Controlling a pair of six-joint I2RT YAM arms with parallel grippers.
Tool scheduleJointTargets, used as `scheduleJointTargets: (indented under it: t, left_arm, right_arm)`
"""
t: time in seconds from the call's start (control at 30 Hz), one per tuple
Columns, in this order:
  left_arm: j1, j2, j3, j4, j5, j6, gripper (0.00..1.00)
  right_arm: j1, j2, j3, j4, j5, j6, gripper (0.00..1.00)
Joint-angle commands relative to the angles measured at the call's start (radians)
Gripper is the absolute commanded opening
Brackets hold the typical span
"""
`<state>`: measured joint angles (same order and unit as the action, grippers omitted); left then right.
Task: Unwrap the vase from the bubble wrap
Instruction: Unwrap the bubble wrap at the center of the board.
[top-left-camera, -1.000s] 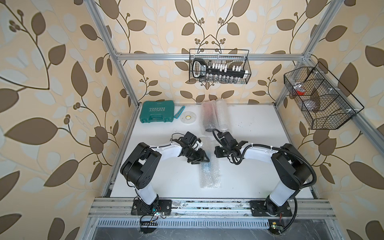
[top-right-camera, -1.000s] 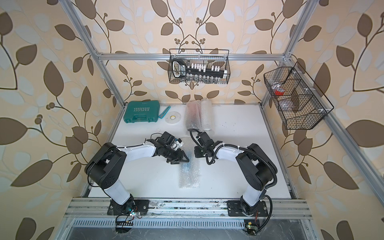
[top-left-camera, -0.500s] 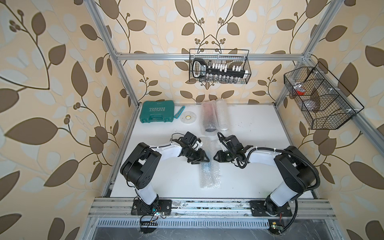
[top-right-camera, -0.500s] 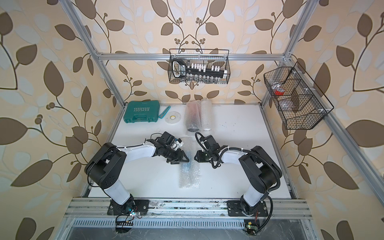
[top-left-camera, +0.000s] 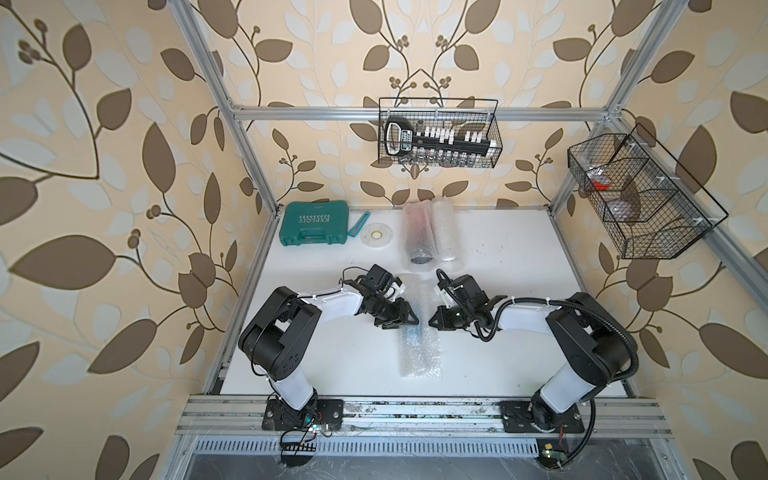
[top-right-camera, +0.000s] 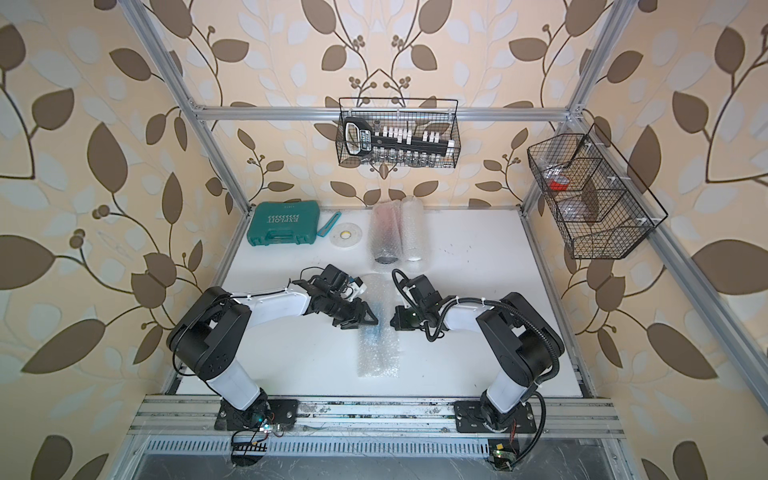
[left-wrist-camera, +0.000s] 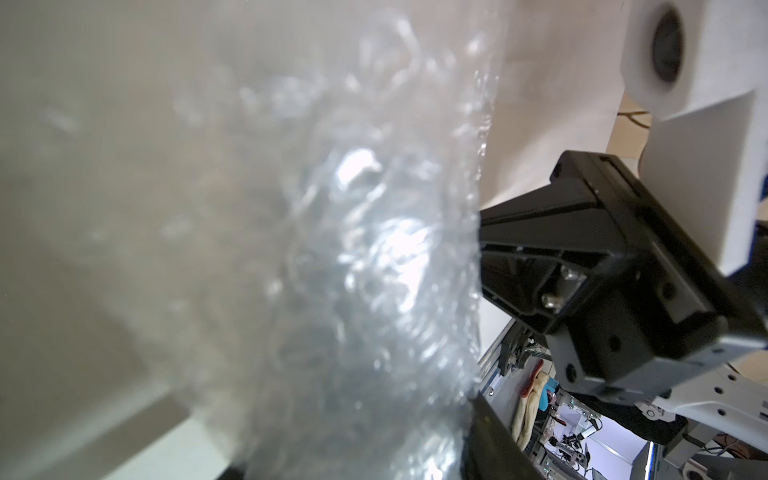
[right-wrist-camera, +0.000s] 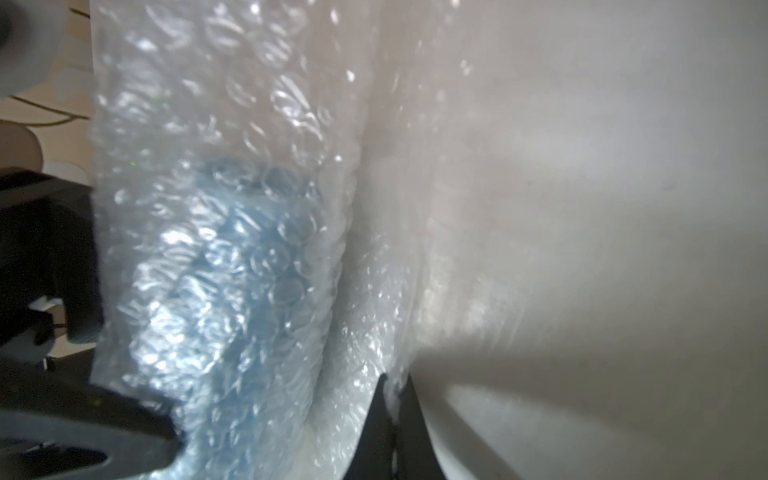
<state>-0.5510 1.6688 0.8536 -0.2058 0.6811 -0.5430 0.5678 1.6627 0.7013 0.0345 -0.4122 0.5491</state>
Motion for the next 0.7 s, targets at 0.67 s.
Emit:
scheduleJointTargets:
  t: [0.67]
  left_arm:
    - [-0.010,-0.143,-0.054,0.054,-0.001,-0.015,0.78]
  right_arm:
    - [0.033,-0.126,0.136,-0.300,0.127,-0.179,0.00]
